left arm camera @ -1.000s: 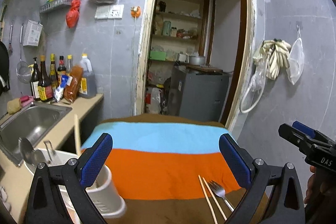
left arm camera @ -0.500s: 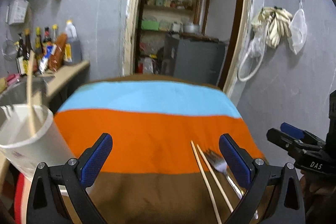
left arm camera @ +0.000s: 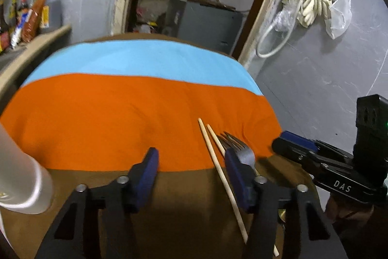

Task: Organize utensils
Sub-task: 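Grasp a steel fork with the right tool while the left tool grasps a chopstick, then lower the fork into the white holder with the right tool while the left drops its chopstick in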

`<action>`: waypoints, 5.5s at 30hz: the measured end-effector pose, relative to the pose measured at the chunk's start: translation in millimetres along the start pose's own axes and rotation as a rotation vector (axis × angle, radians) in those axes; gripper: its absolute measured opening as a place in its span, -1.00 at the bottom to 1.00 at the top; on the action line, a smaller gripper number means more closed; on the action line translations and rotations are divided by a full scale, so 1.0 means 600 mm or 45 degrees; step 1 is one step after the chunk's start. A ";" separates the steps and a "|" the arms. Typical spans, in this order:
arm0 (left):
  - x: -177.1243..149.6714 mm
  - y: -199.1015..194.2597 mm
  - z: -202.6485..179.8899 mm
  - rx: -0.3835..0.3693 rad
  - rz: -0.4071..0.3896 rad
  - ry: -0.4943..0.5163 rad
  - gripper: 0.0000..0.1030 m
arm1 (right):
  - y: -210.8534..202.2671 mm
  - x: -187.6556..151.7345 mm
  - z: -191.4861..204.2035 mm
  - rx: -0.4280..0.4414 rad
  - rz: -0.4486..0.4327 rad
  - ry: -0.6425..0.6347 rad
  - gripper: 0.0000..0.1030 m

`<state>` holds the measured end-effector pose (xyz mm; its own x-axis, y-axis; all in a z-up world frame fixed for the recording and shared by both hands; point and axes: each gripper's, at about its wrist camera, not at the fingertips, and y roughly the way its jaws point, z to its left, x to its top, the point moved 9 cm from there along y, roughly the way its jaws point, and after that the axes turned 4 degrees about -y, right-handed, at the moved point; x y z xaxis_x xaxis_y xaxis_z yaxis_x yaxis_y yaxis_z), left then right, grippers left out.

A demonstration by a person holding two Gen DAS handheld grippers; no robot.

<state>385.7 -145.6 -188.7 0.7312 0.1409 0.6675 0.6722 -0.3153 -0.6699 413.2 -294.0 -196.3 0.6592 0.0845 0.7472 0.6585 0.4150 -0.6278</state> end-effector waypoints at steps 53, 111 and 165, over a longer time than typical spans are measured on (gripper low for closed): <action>-0.021 0.029 -0.025 -0.183 0.262 -0.019 -0.97 | 0.062 -0.025 0.052 0.280 0.203 0.059 -0.91; 0.155 -0.275 0.090 -0.140 -0.271 -0.171 -0.90 | -0.128 0.174 0.219 0.101 -0.316 0.105 -0.95; 0.224 -0.355 0.397 0.078 -0.546 -0.206 -0.41 | -0.022 0.230 0.488 0.168 -0.421 -0.007 -0.58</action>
<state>368.4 164.1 -33.6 0.3907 0.3929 0.8324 0.9201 -0.1409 -0.3654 389.2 -22.7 -21.3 0.4162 -0.0693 0.9066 0.7832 0.5338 -0.3187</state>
